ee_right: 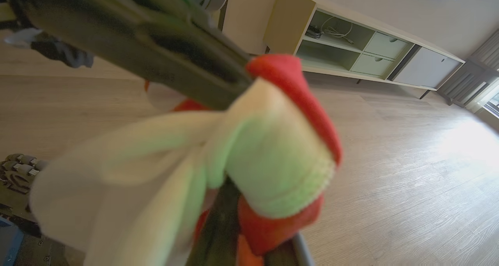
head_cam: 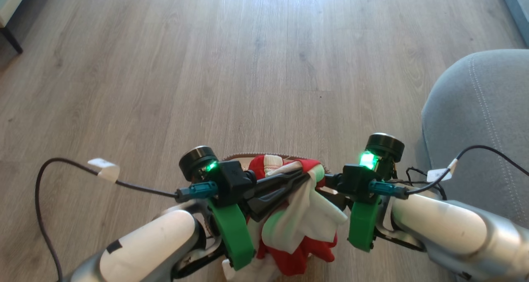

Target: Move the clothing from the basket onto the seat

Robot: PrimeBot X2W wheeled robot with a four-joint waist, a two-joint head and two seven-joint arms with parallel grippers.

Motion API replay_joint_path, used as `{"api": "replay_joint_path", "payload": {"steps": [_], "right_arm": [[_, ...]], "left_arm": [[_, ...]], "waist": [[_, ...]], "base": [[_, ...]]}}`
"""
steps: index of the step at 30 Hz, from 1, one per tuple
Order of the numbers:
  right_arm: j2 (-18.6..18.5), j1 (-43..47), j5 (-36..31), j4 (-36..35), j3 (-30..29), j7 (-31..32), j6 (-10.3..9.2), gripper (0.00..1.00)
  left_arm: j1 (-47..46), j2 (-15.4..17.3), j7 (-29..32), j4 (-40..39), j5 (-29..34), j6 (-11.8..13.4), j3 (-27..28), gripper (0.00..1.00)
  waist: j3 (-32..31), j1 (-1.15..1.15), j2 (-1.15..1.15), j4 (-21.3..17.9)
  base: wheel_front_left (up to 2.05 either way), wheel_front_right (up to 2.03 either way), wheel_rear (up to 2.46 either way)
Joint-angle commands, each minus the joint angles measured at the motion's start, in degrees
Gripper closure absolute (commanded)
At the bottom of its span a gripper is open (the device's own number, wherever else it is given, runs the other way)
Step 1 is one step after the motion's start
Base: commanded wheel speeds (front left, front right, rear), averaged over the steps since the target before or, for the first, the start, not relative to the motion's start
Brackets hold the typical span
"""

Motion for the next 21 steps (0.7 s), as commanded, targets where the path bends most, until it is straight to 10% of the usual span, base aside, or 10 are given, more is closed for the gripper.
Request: {"api": "replay_joint_path", "payload": {"steps": [1, 5, 9, 21], "right_arm": [[-0.88, 0.44, 0.88, -0.83, -1.04, -0.75, -0.02, 1.0], [-1.52, 0.13, 1.05, -0.46, -1.73, -0.77, -0.02, 1.0], [-2.27, 0.05, 0.83, -0.43, -2.95, -0.77, -0.02, 1.0], [-4.01, 0.18, 0.7, -0.9, -4.04, -0.78, -0.02, 1.0]], "left_arm": [[-3.44, 1.26, -0.68, -0.74, 0.48, 0.63, 2.76, 0.72], [-3.45, 1.38, -1.49, 0.33, 0.96, 1.04, 2.91, 0.49], [-3.4, 1.24, -2.11, 1.17, 1.35, 1.33, 2.83, 0.02], [-2.59, 0.49, -3.43, 2.87, 1.18, 1.62, 2.48, 0.0]], "waist": [[0.06, 0.0, 0.0, -0.3], [0.12, 0.0, 0.0, -1.0], [-0.01, 0.0, 0.0, -1.72], [-0.28, 0.0, 0.0, -3.97]], "base": [[0.0, 0.0, 0.0], [0.0, 0.0, 0.0], [0.0, 0.0, 0.0], [0.0, 0.0, 0.0]]}}
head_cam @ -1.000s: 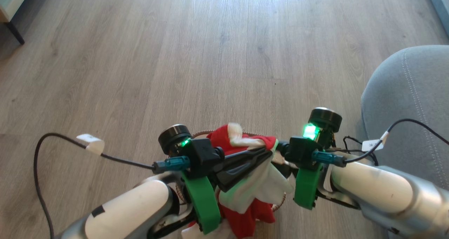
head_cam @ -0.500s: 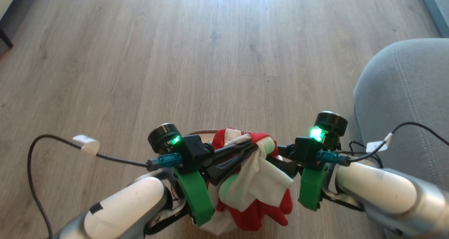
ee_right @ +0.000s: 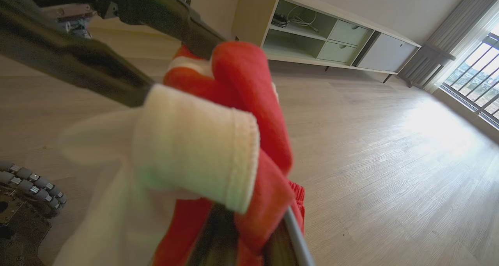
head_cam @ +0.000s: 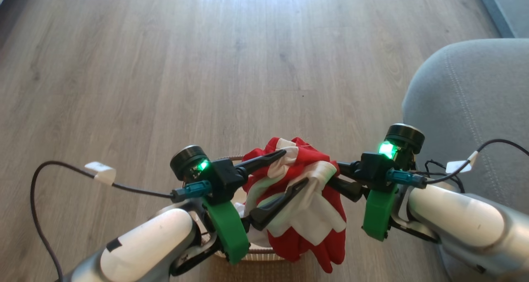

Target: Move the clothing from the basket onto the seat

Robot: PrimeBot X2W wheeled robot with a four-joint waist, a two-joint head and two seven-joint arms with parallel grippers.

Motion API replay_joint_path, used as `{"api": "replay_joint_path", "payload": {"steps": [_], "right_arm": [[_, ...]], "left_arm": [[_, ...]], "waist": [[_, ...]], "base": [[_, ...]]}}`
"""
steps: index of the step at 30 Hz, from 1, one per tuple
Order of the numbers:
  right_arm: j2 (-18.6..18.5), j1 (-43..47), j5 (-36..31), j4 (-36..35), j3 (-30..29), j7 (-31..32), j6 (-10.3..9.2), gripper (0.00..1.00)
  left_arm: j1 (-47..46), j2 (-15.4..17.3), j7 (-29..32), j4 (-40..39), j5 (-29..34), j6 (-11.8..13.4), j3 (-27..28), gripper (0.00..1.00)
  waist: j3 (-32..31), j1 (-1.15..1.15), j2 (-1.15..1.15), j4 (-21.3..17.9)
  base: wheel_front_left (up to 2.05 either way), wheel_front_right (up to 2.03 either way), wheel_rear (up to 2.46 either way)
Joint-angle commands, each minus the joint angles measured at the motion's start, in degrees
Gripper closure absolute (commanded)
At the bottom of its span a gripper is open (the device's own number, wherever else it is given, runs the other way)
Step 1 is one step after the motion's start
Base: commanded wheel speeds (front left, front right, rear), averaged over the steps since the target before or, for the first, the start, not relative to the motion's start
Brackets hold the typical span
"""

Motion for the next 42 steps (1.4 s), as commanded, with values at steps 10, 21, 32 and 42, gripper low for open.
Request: {"api": "replay_joint_path", "payload": {"steps": [10, 21, 32, 42], "right_arm": [[-2.77, 0.22, -0.14, -1.51, -3.47, -0.78, -0.02, 1.0], [-5.24, 0.28, -0.9, -2.54, -6.82, -0.78, -0.02, 1.0], [-7.37, 1.73, -2.23, -3.96, -11.76, -0.51, -0.02, 1.0], [-8.63, 4.2, -4.05, -5.88, -17.43, 0.01, -0.02, 1.0]], "left_arm": [[-1.96, 0.84, -1.1, -0.28, -0.88, 0.73, 2.79, 0.0], [-1.32, 0.49, -1.86, 0.48, -1.27, 1.19, 2.89, 0.0], [-1.51, 0.66, -2.47, 0.82, -0.98, 1.64, 3.35, 0.0], [-2.41, 0.61, -2.81, 0.99, -0.36, 1.67, 3.52, 0.0]], "waist": [[0.9, 0.0, 0.0, -3.54], [2.36, 0.0, 0.0, -8.9], [4.59, 0.0, 0.0, -14.69], [7.55, 0.0, 0.0, -17.75]], "base": [[0.0, 0.0, 0.0], [0.0, 0.0, 0.0], [0.0, 0.0, 0.0], [0.0, 0.0, 0.0]]}}
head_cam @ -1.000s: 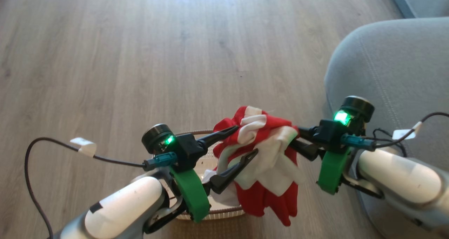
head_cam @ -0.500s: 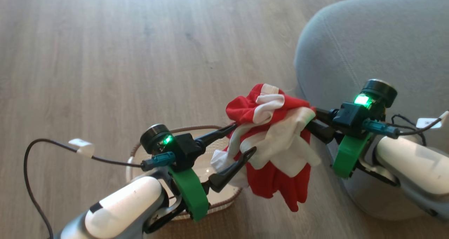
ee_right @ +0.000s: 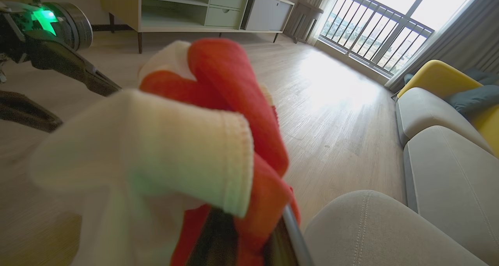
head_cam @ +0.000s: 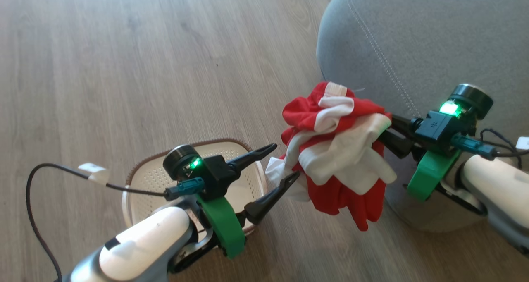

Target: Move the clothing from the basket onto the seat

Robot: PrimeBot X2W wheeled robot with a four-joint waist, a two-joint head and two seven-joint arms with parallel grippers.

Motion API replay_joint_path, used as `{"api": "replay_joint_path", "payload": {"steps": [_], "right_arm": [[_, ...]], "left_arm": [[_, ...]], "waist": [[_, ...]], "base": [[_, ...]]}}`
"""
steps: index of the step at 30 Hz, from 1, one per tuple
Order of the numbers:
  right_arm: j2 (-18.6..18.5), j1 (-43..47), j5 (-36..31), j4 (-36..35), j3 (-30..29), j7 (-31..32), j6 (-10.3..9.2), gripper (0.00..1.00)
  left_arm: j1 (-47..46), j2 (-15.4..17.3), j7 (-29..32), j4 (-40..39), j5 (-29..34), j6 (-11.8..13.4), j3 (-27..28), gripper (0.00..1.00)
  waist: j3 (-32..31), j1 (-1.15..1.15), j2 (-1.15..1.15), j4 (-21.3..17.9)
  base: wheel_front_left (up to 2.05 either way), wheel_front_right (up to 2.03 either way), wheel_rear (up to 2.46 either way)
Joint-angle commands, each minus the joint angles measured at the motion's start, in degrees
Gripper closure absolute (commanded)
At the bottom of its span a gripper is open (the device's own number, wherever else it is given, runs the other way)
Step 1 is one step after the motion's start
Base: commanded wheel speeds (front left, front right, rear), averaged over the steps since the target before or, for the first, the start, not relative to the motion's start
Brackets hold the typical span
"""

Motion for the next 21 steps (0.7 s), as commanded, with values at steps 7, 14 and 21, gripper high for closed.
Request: {"api": "replay_joint_path", "payload": {"steps": [7, 14, 21], "right_arm": [[-0.97, 1.46, -1.66, -2.29, -7.39, 0.01, -0.02, 1.0], [0.89, -1.17, -4.31, 1.02, -18.22, -0.1, -0.02, 1.0], [3.7, -8.94, -8.06, 7.24, -33.91, 0.85, -0.02, 1.0]], "left_arm": [[-4.75, 1.01, -0.19, -1.74, 0.85, -0.16, 2.74, 0.0], [-7.76, 2.27, 1.89, -3.12, 1.75, -0.39, 2.87, 0.0], [-11.93, 3.64, 3.77, -5.38, 3.18, -0.51, 3.6, 0.0]], "waist": [[5.2, 0.0, 0.0, -0.16], [13.02, 0.0, 0.0, 1.01], [23.11, 0.0, 0.0, 4.61]], "base": [[0.0, 0.0, 0.0], [0.0, 0.0, 0.0], [0.0, 0.0, 0.0]]}}
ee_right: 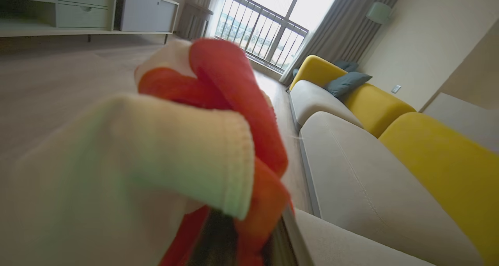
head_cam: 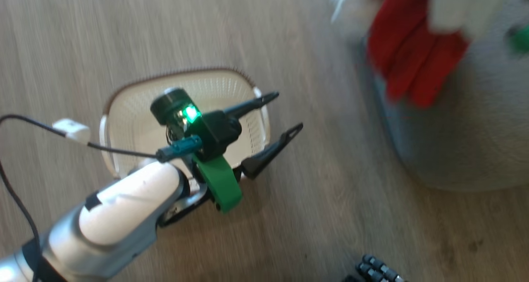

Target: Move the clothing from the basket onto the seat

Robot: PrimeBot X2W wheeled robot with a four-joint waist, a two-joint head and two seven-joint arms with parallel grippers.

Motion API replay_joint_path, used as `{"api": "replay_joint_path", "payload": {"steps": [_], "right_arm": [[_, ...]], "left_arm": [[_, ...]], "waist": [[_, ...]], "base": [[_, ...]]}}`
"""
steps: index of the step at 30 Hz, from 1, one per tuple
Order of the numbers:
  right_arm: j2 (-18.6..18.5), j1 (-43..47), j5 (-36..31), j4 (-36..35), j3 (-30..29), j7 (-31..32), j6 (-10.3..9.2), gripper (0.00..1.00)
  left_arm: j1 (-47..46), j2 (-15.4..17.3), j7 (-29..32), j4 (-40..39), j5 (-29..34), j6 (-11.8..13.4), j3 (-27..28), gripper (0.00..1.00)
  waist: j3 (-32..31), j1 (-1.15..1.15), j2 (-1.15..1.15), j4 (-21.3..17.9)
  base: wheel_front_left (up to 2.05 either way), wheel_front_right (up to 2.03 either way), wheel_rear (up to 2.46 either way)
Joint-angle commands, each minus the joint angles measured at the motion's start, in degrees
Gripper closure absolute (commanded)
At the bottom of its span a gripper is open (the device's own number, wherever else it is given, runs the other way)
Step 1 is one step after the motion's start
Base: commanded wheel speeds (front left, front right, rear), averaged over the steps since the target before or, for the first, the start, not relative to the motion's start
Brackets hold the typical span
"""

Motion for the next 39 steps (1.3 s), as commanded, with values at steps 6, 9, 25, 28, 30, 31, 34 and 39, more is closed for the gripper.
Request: {"api": "replay_joint_path", "payload": {"steps": [6, 9, 25, 28, 30, 31, 34, 39], "right_arm": [[0.44, -13.38, -2.23, 4.48, -16.59, 2.92, -0.03, 1.0], [1.02, -23.97, -5.22, 8.6, -29.4, 5.33, -0.03, 1.0], [-6.79, -47.42, -29.36, 6.86, -64.01, 17.67, -0.03, 1.0], [-4.68, -41.65, -31.41, 8.03, -65.45, 18.72, -0.03, 1.0], [-2.98, -37.03, -31.87, 9.05, -67.11, 18.68, -0.03, 1.0], [-2.04, -34.9, -32.1, 9.58, -68.43, 18.37, -0.03, 1.0], [-0.22, -31.21, -32.92, 10.46, -71.41, 17.22, -0.03, 1.0], [4.71, -25.65, -35.09, 13.65, -75.39, 14.22, -0.03, 1.0]], "left_arm": [[-6.28, 2.36, 1.05, -4.2, 1.99, 0.88, 4.14, 0.0], [-8.37, 3.27, 1.4, -5.86, 2.92, 1.35, 5.15, 0.0], [-5.97, 8.04, 0.91, -11.03, 1.58, 4.59, 7.94, 0.0], [-5.81, 9.17, 2.13, -12.24, 1.19, 5.27, 8.33, 0.0], [-5.8, 10.49, 3.23, -13.5, 1.12, 6.22, 8.98, 0.0], [-5.73, 11.33, 3.75, -14.12, 1.13, 6.62, 9.29, 0.0], [-5.23, 13.05, 4.54, -15.2, 1.06, 7.4, 9.85, 0.0], [-2.74, 16.58, 5.31, -17.58, 0.38, 9.61, 11.04, 0.0]], "waist": [[13.78, -0.02, 0.0, 5.33], [18.54, -0.02, 0.0, 7.25], [26.3, -0.02, 0.0, 8.6], [27.8, -0.02, 0.0, 7.21], [29.57, -0.02, 0.0, 6.16], [30.34, -0.02, 0.0, 5.79], [31.55, -0.02, 0.0, 5.27], [32.85, -0.02, 0.0, 4.0]], "base": [[0.0, 0.0, 0.0], [0.0, 0.0, 0.0], [0.0, 0.0, 0.0], [0.0, 0.0, 0.0], [0.0, 0.0, 0.0], [0.0, 0.0, 0.0], [0.0, 0.0, 0.0], [0.0, 0.0, 0.0]]}}
